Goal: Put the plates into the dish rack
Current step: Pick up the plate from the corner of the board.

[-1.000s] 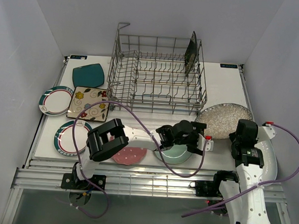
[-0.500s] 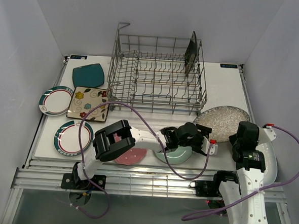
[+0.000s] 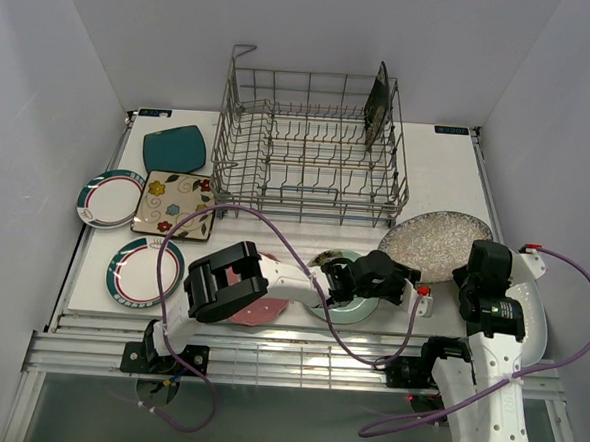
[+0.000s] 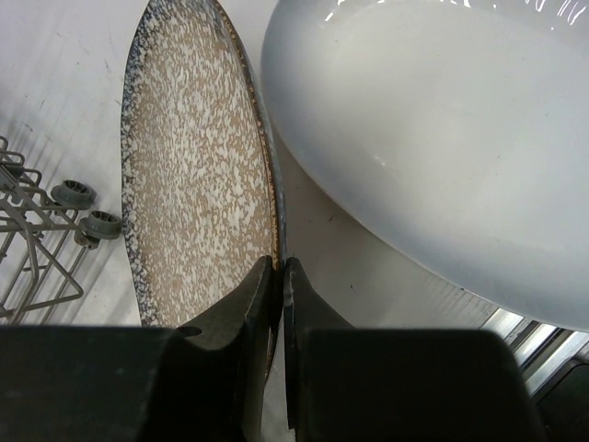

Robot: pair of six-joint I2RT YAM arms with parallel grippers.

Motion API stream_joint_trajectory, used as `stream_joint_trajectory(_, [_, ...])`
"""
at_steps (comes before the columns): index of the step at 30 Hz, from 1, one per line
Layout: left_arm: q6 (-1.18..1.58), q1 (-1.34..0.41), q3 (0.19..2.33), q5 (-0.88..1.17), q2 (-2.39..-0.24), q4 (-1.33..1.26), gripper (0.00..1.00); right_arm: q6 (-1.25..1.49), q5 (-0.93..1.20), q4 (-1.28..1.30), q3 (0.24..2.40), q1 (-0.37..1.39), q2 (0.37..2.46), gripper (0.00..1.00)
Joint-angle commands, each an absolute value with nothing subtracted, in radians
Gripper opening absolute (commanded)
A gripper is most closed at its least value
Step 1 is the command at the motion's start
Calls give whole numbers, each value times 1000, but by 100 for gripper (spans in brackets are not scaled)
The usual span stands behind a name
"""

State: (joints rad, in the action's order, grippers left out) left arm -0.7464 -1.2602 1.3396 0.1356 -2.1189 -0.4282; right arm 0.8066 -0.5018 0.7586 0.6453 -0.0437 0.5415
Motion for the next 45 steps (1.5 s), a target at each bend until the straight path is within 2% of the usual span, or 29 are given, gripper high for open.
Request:
stream_joint_trajectory(1, [-744, -1269, 1322, 140, -2063, -442, 50, 782, -540, 649, 703, -38, 529, 8])
stream_joint_trajectory(6, [-735, -1272, 1319, 129, -2063, -443, 30, 779, -546, 647, 704, -38, 534, 8])
stream_joint_trajectory(11, [-736, -1281, 1333, 110, -2072, -443, 23, 781, -549, 649, 707, -38, 543, 8])
stream_joint_trajectory(15, [-741, -1289, 1350, 95, -2083, -443, 10, 778, -555, 657, 715, -38, 543, 8])
stream_joint_trajectory(16, [-738, -1290, 1353, 88, -2086, -443, 2, 778, -563, 660, 721, -38, 543, 8])
stream_joint_trajectory(17, [-733, -1292, 1362, 84, -2088, -445, 0, 778, -568, 666, 735, -38, 543, 8])
stream_joint_trajectory(30, [-681, -1315, 1414, 15, -2072, -472, 0, 756, -621, 736, 876, -38, 572, 8])
stream_joint_trajectory(45, [-701, -1333, 1489, -87, -2036, -495, 0, 693, -529, 709, 1028, -38, 615, 8])
